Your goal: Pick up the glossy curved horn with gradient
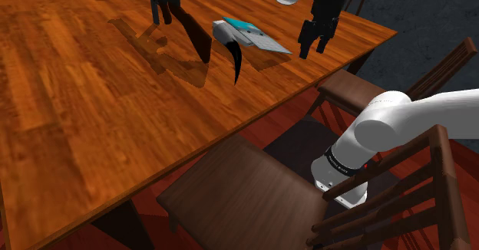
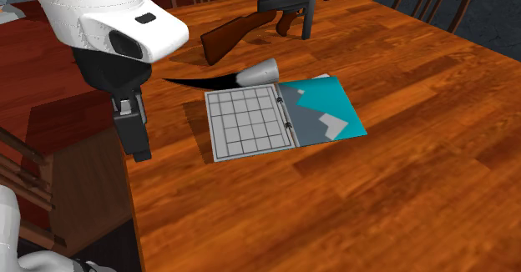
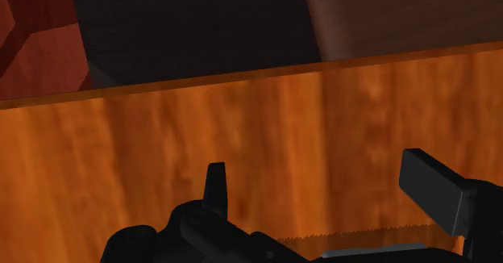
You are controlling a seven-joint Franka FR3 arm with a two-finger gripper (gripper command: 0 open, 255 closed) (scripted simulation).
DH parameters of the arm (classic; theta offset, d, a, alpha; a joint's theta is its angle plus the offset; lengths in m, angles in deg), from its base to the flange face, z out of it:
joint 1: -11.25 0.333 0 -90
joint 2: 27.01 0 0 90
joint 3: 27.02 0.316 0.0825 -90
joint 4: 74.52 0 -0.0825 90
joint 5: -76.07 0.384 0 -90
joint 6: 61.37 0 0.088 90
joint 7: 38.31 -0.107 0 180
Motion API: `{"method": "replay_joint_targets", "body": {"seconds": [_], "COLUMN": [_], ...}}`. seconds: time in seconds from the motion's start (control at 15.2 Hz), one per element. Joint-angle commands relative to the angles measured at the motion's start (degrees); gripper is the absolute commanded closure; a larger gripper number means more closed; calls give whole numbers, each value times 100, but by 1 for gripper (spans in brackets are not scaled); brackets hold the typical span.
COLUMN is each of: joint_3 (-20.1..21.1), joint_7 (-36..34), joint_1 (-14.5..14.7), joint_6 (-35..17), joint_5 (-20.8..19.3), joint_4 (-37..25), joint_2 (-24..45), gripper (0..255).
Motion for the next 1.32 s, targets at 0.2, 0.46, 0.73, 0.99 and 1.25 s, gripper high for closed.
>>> {"method": "replay_joint_targets", "body": {"seconds": [0.2,0.46,0.73,0.99,1.25], "joint_3": [222,502,764,1005,1169], "joint_7": [-359,-819,-1270,-1728,-2083], "joint_1": [5,-3,-34,-78,-111], "joint_6": [-473,-1073,-1619,-2097,-2403], "joint_5": [235,465,594,616,558], "joint_4": [-156,-458,-863,-1370,-1816], "joint_2": [407,996,1626,2285,2796], "gripper": [0,0,0,0,0]}}
